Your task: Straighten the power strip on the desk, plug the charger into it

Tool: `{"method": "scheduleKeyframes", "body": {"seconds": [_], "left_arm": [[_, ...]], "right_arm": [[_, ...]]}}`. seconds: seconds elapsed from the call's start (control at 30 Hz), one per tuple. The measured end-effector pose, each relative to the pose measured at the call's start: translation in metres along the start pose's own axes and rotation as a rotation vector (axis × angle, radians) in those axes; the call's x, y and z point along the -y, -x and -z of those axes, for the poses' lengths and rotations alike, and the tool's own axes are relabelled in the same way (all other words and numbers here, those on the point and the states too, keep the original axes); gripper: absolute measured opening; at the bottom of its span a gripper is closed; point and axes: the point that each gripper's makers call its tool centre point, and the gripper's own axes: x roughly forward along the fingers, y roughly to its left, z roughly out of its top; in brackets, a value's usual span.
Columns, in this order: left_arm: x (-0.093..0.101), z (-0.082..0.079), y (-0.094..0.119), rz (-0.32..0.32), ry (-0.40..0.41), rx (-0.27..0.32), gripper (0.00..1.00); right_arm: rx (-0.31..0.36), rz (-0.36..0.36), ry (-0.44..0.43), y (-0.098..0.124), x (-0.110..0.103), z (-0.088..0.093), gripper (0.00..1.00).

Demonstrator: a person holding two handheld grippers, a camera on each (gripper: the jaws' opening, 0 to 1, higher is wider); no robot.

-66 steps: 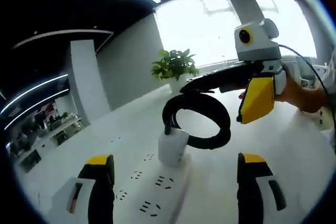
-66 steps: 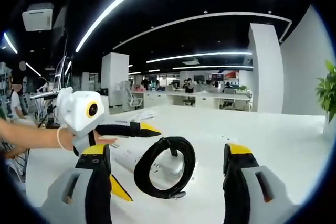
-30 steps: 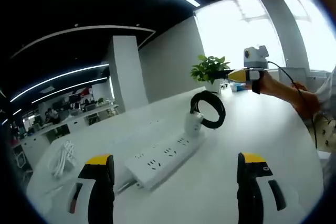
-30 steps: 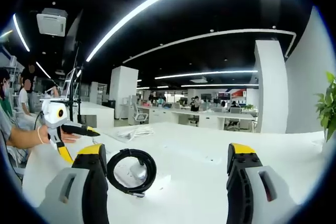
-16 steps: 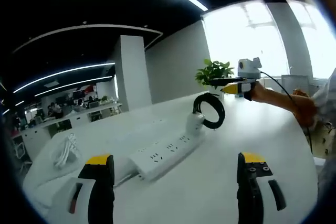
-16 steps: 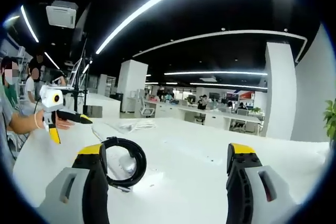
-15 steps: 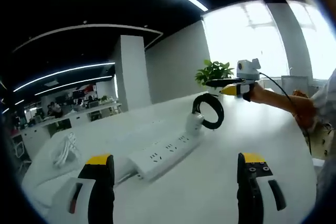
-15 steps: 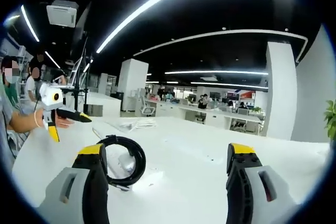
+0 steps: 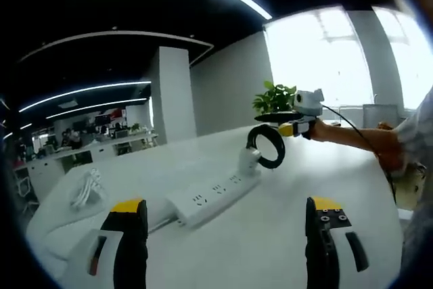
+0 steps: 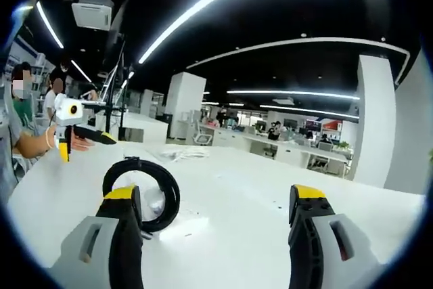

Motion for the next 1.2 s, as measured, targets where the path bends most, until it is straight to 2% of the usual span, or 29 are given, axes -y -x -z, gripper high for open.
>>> {"method": "scheduleKeyframes", "body": {"seconds": [0.3, 0.53, 0.83, 1.2], "left_arm": [[0.000, 0.007, 0.005, -0.037, -0.024, -0.010, 0.99], [0.000, 0.009, 0.008, -0.053, -0.054, -0.018, 0.99], [0.001, 0.003, 0.011, -0.057, -0.073, -0.001, 0.99], [-0.001, 0.011, 0.011, -0.067, -0.065, -0.010, 0.99]], "right_arm": [[-0.046, -0.080, 0.027, -0.016, -0.008, 0.009, 0.89], [-0.092, -0.151, 0.042, -0.029, -0.019, 0.014, 0.84], [-0.155, -0.240, 0.109, -0.045, -0.042, 0.012, 0.83], [-0.211, -0.307, 0.158, -0.053, -0.055, 0.011, 0.80]]}}
